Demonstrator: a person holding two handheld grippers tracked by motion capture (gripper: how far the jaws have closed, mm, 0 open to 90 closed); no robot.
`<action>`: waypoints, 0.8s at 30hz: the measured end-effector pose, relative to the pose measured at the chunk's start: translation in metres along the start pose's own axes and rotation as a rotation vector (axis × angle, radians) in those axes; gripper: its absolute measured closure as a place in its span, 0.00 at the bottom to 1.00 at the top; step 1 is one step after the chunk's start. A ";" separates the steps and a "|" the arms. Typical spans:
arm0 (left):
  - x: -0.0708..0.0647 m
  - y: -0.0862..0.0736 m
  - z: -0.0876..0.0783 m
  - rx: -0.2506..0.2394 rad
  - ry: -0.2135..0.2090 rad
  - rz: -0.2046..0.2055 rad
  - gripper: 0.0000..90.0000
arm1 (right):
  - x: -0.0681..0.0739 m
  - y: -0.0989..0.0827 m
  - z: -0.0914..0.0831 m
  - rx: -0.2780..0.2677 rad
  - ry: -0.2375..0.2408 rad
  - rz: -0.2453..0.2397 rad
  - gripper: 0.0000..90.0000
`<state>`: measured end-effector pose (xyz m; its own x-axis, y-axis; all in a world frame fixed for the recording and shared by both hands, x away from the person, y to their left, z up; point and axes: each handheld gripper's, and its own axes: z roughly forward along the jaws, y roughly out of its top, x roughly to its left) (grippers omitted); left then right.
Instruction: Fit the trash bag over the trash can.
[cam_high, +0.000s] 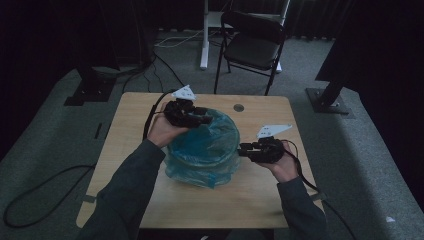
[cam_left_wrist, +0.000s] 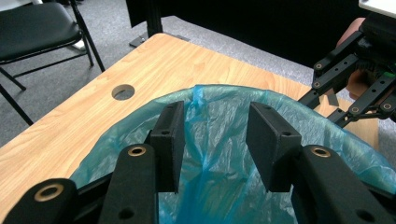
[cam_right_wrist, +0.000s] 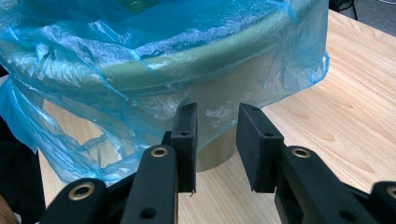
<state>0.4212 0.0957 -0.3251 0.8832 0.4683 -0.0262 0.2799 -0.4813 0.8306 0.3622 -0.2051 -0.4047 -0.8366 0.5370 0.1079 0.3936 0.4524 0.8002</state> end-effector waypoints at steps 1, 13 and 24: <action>0.000 0.001 0.001 0.005 0.000 0.005 0.63 | 0.000 0.000 0.000 -0.001 0.001 -0.002 0.76; -0.003 0.004 0.016 0.064 -0.016 0.027 0.63 | -0.001 -0.001 -0.001 -0.002 0.003 -0.001 0.75; -0.009 0.004 0.031 0.186 -0.018 0.096 0.63 | -0.001 -0.001 -0.001 -0.003 0.005 0.001 0.75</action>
<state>0.4259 0.0665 -0.3390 0.9151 0.4016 0.0367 0.2577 -0.6524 0.7127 0.3621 -0.2068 -0.4047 -0.8379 0.5343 0.1117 0.3937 0.4498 0.8017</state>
